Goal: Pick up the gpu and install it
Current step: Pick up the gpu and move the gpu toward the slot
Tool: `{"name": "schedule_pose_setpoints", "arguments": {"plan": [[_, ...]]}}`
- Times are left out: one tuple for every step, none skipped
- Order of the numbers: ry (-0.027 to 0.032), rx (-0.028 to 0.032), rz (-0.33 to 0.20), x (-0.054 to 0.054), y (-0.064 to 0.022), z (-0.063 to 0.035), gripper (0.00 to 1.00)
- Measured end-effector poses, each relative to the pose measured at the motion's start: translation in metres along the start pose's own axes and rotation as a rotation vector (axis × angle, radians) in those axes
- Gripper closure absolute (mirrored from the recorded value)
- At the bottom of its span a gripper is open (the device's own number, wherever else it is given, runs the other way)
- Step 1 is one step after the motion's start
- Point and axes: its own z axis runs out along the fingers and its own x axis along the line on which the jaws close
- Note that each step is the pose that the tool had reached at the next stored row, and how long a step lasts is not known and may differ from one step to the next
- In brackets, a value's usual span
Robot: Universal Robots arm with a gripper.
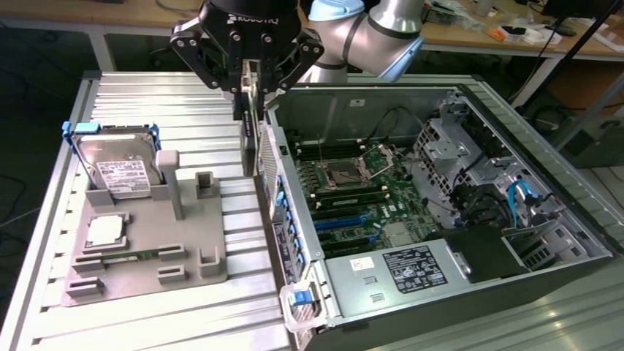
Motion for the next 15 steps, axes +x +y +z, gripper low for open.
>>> {"name": "schedule_pose_setpoints", "arguments": {"plan": [[0.0000,0.0000,0.000,-0.0003,0.0000,0.0000,0.73],[0.0001,0.0000,0.000,-0.0005,0.0000,0.0000,0.73],[0.0002,0.0000,0.000,-0.0007,0.0000,0.0000,0.73],[0.0004,0.0000,0.000,-0.0010,0.0001,0.0000,0.73],[0.0007,0.0000,0.000,-0.0014,0.0001,0.0000,0.73],[0.0012,0.0001,0.000,-0.0021,0.0001,0.0000,0.73],[0.0015,0.0001,0.000,-0.0027,0.0002,0.0000,0.73],[0.0016,0.0000,0.000,-0.0031,0.0002,0.0000,0.73],[0.0017,0.0001,0.000,-0.0034,0.0002,0.0000,0.73],[0.0018,0.0001,0.000,-0.0037,0.0002,0.0001,0.73],[0.0020,0.0001,0.000,-0.0041,0.0002,0.0000,0.73],[0.0021,0.0001,0.000,-0.0045,0.0003,0.0001,0.73],[0.0022,0.0001,0.000,-0.0050,0.0003,0.0001,0.73],[0.0023,0.0001,0.000,-0.0054,0.0003,0.0001,0.73],[0.0025,0.0001,0.000,-0.0058,0.0003,0.0001,0.73]]}}
